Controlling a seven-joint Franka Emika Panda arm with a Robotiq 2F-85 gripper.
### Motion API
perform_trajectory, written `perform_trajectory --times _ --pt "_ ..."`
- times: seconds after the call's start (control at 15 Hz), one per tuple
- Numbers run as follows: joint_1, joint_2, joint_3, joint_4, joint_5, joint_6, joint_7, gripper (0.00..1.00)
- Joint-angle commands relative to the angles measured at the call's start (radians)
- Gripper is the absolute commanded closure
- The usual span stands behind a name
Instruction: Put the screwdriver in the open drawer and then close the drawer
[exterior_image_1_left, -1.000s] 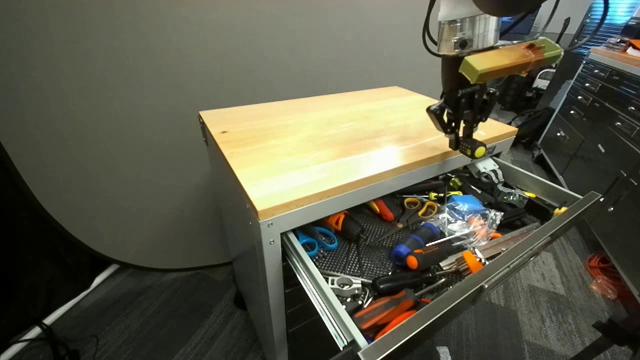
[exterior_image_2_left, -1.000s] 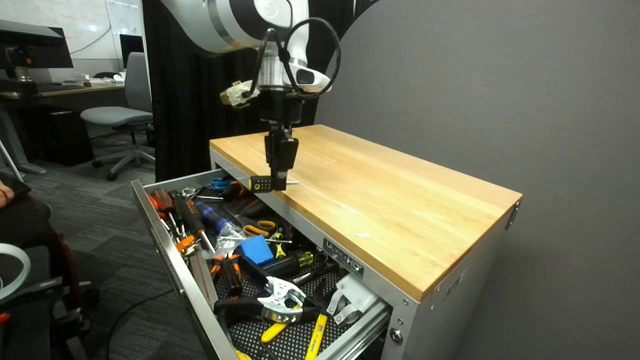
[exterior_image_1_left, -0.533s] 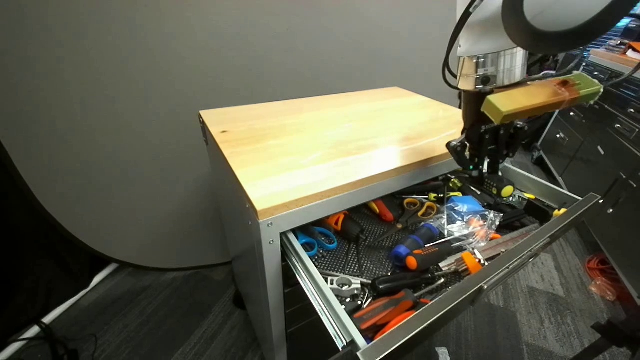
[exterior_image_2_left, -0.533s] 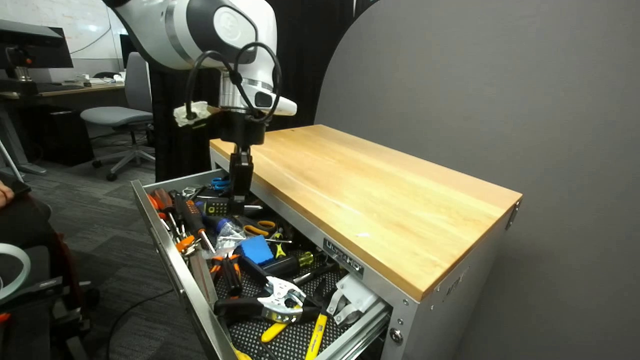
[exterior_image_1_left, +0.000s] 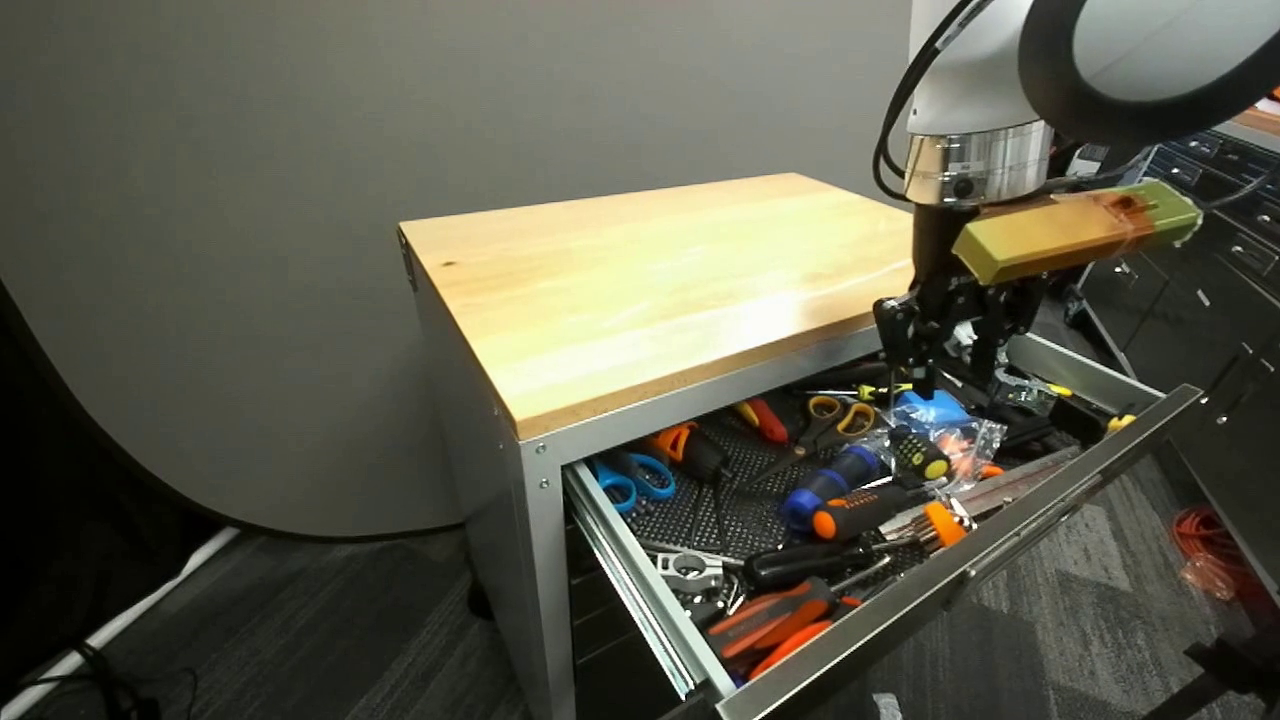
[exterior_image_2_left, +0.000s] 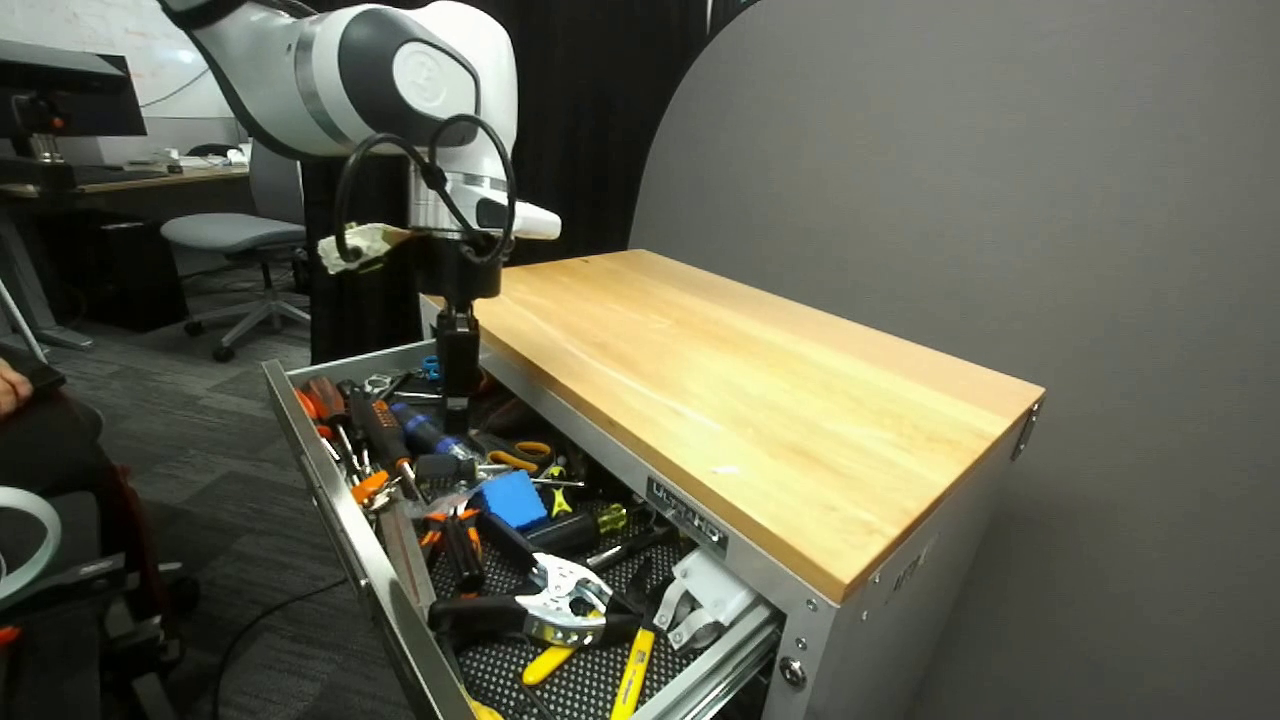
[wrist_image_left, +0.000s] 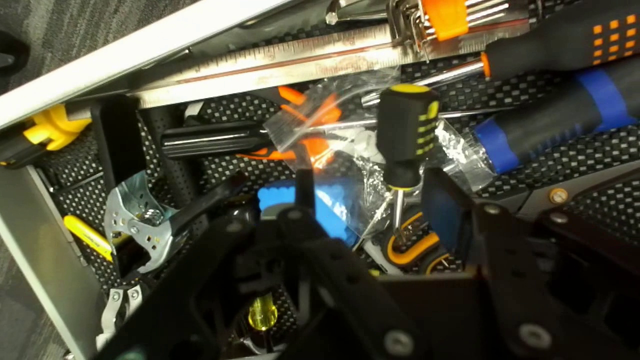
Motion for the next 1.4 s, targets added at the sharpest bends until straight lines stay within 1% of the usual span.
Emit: perform_trajectory --times 0.0,0.07,0.13,0.33,0.53,0.73,1.0,1.33 --pt "-0.016 -0.07 -0.013 -0.05 -0.03 0.003 0.0 0.11" --pt "-0.022 -0.076 -0.017 -0.053 -0.024 -0.001 0.003 0.02" --pt "-0.028 -0.086 -0.023 -0.061 -0.031 -0.002 0.013 0.0" --pt "-0.053 -0.106 -0.049 -0.083 -0.049 -0.017 0.027 0.0" --pt "-0.086 -0.104 -0.081 -0.088 -0.106 -0.067 0.054 0.0" --pt "-0.125 -0.106 -0.096 -0.094 -0.084 -0.125 0.014 0.0" --pt "-0.161 -0.1 -0.117 -0.094 -0.105 -0.202 0.032 0.0" --pt "-0.198 -0.082 -0.15 -0.096 -0.142 -0.25 0.075 0.0"
